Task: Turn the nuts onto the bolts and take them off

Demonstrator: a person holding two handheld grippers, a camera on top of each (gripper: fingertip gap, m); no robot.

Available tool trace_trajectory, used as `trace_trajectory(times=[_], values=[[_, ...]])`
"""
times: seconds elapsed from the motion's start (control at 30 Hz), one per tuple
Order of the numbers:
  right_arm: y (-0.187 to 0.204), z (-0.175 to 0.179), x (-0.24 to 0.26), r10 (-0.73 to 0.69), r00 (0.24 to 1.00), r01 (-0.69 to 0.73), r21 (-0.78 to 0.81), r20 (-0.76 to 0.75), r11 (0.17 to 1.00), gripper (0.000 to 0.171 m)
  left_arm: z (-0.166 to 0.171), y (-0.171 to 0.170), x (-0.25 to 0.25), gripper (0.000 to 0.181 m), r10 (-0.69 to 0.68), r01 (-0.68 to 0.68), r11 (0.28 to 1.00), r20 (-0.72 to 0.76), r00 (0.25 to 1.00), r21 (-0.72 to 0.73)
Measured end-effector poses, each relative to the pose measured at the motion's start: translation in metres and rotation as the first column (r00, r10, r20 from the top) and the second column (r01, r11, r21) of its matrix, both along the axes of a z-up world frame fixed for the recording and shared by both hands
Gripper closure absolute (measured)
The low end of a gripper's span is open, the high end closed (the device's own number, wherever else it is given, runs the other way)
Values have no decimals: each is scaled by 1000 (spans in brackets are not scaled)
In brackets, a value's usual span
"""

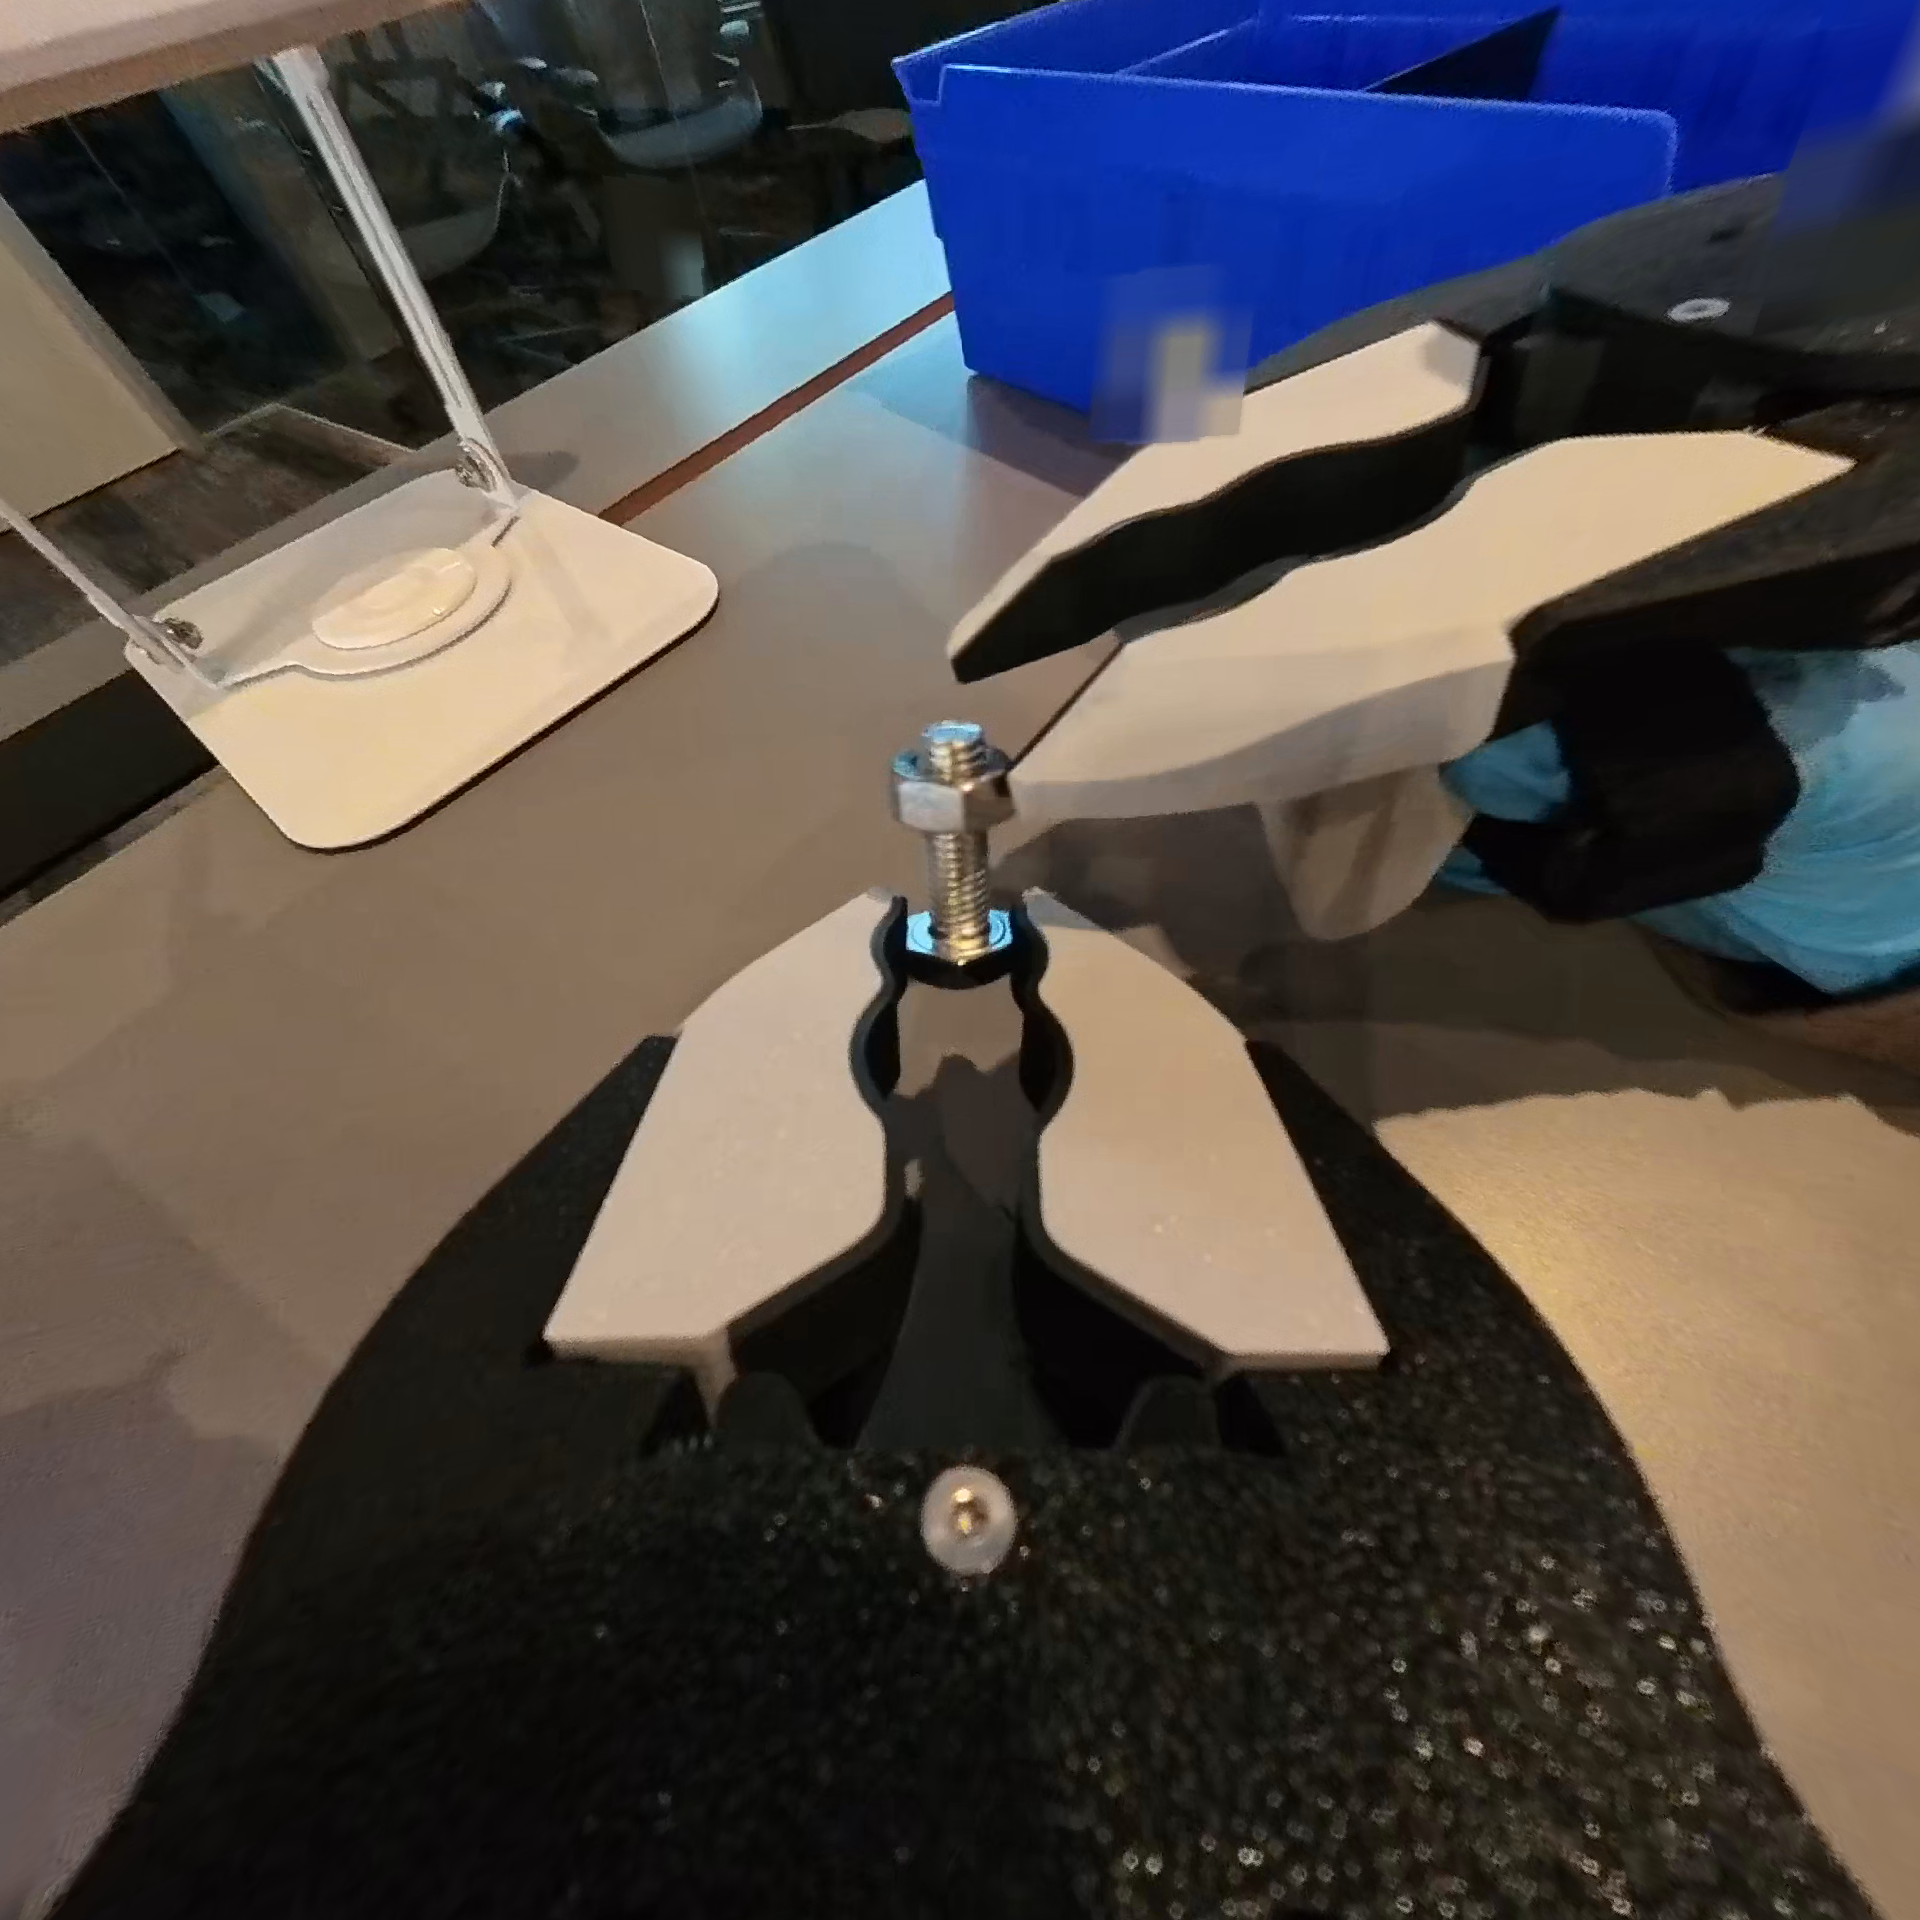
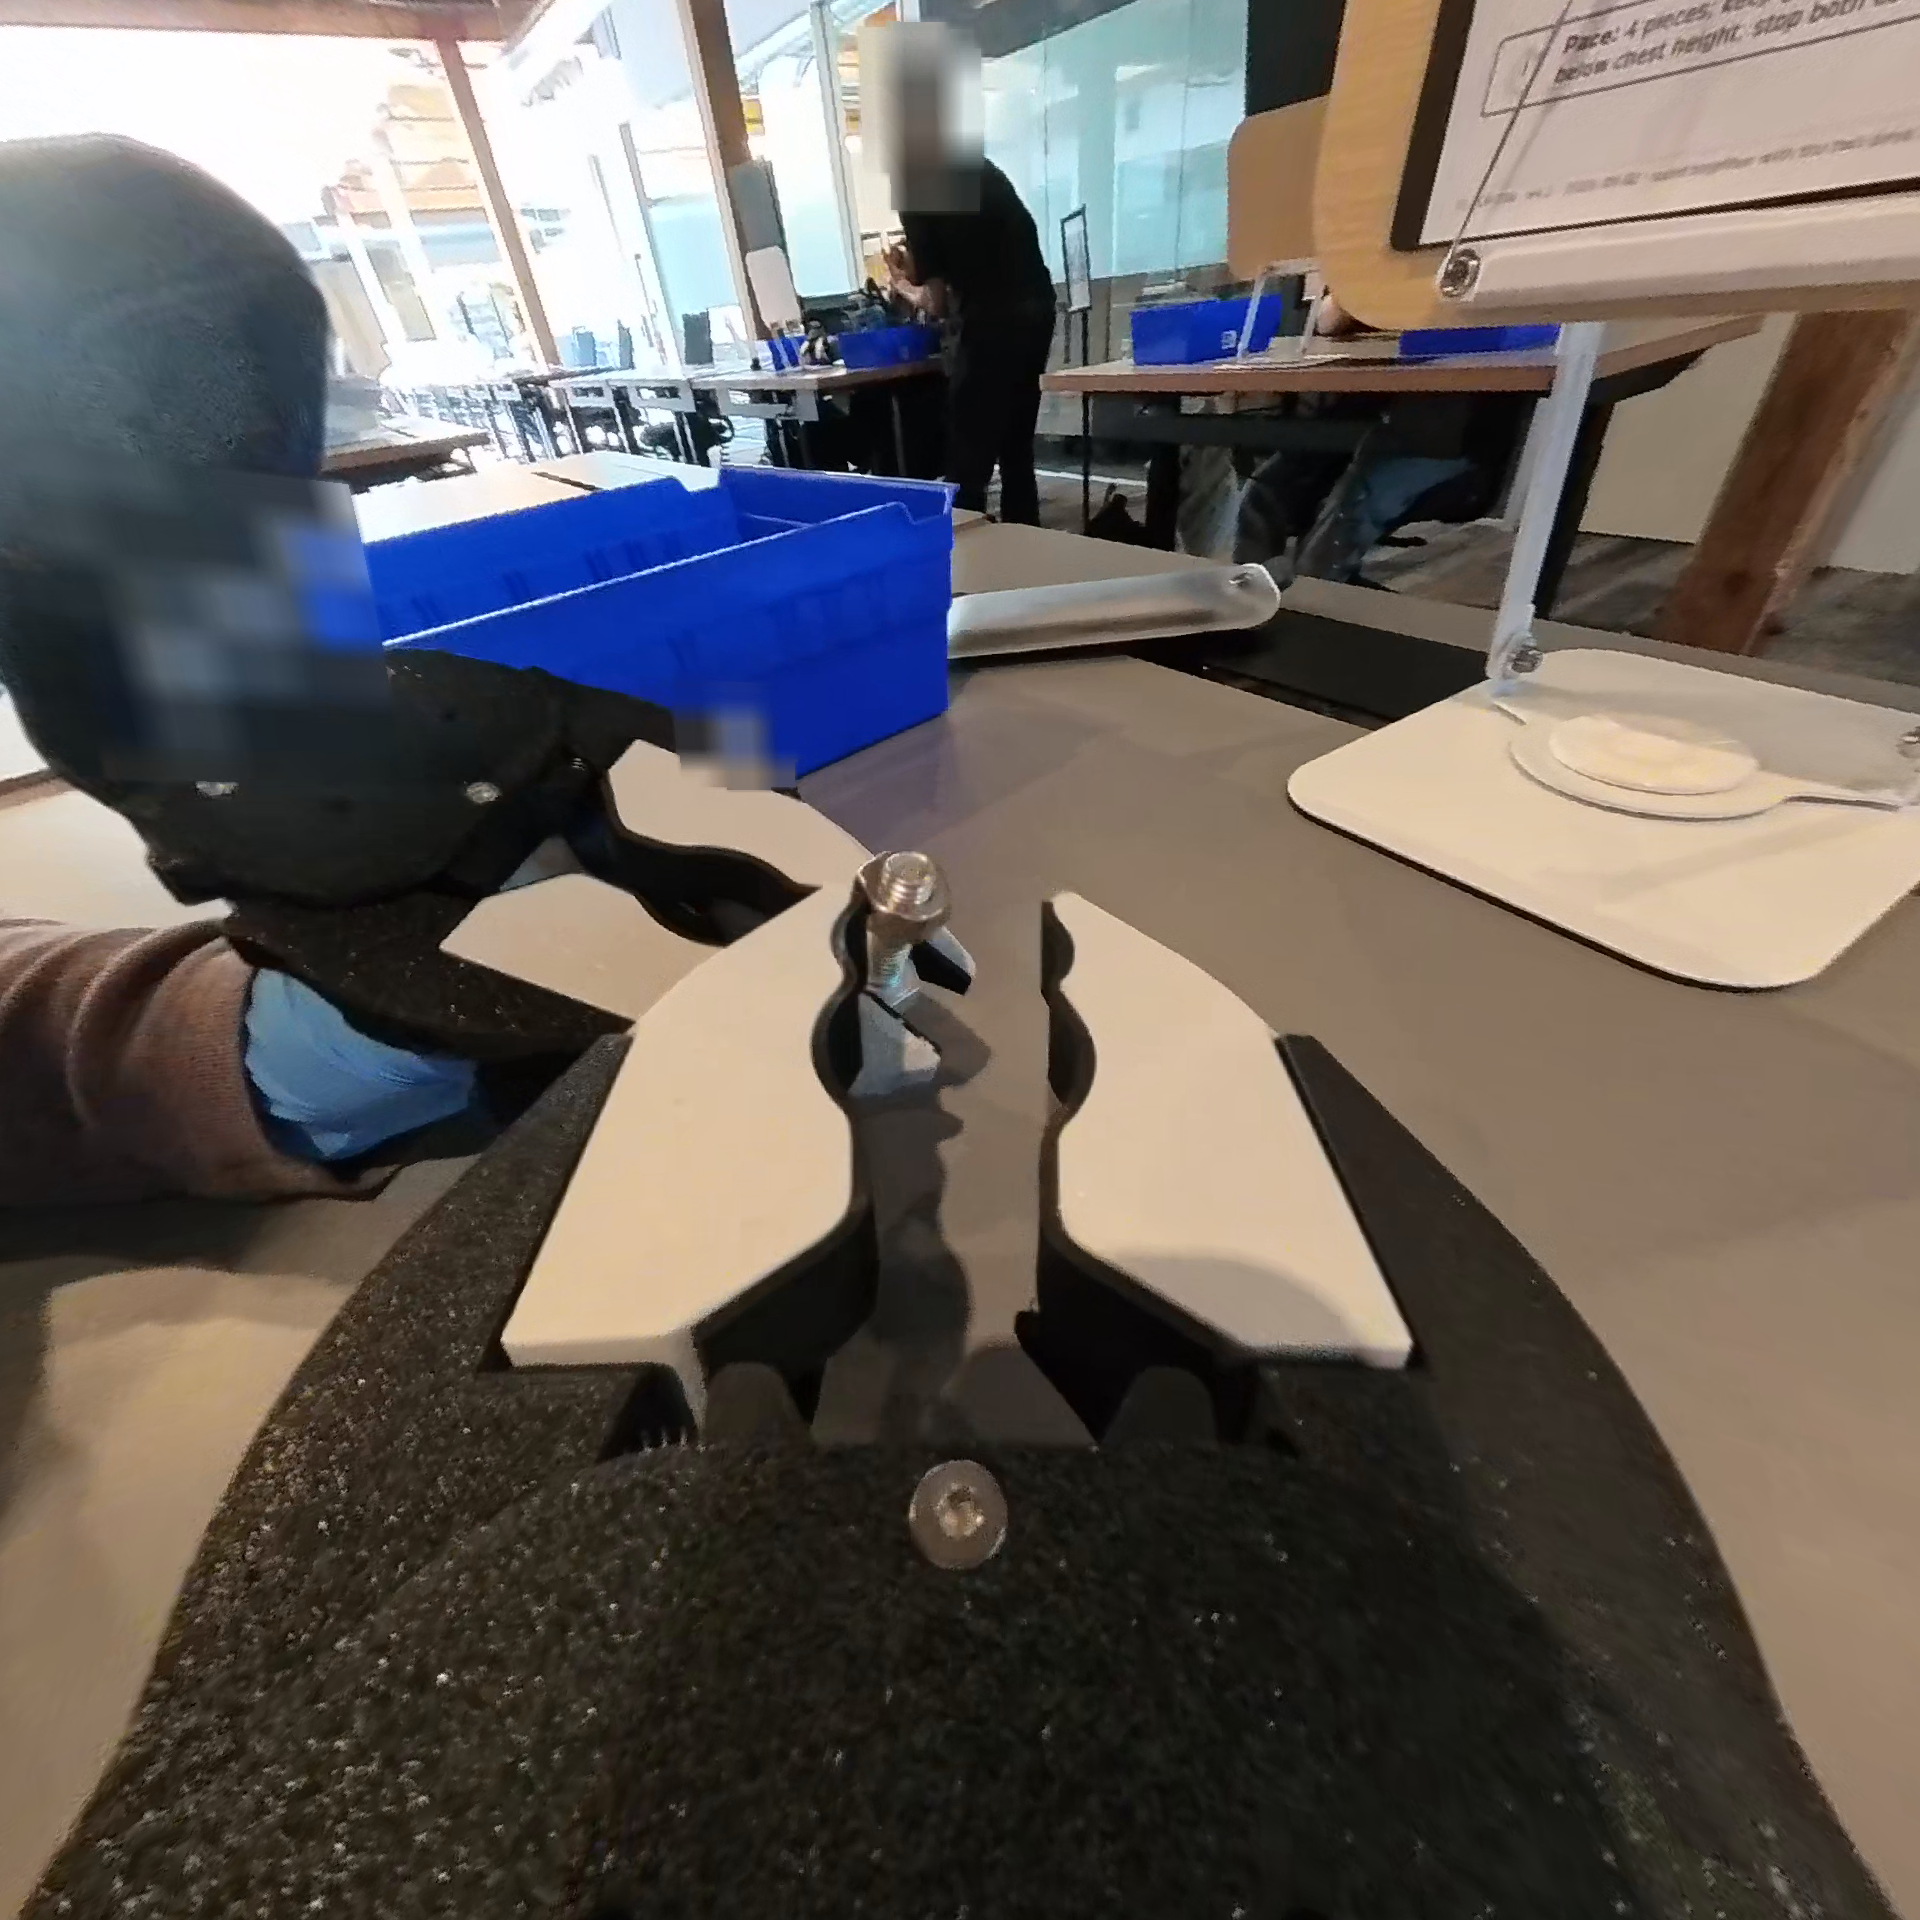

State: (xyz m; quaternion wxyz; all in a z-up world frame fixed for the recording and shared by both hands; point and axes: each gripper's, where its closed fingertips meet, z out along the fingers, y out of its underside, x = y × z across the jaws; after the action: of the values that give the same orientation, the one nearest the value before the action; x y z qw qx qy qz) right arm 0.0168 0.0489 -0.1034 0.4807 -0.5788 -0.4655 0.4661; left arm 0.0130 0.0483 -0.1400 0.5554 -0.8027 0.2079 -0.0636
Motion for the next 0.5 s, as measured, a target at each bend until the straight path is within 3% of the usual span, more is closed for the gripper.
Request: trace_trajectory(times=[0.5], values=[[-6, 1, -1, 52, 998, -53, -36, -17, 998, 140, -1, -2, 4, 163, -32, 32, 999, -9, 999, -2]])
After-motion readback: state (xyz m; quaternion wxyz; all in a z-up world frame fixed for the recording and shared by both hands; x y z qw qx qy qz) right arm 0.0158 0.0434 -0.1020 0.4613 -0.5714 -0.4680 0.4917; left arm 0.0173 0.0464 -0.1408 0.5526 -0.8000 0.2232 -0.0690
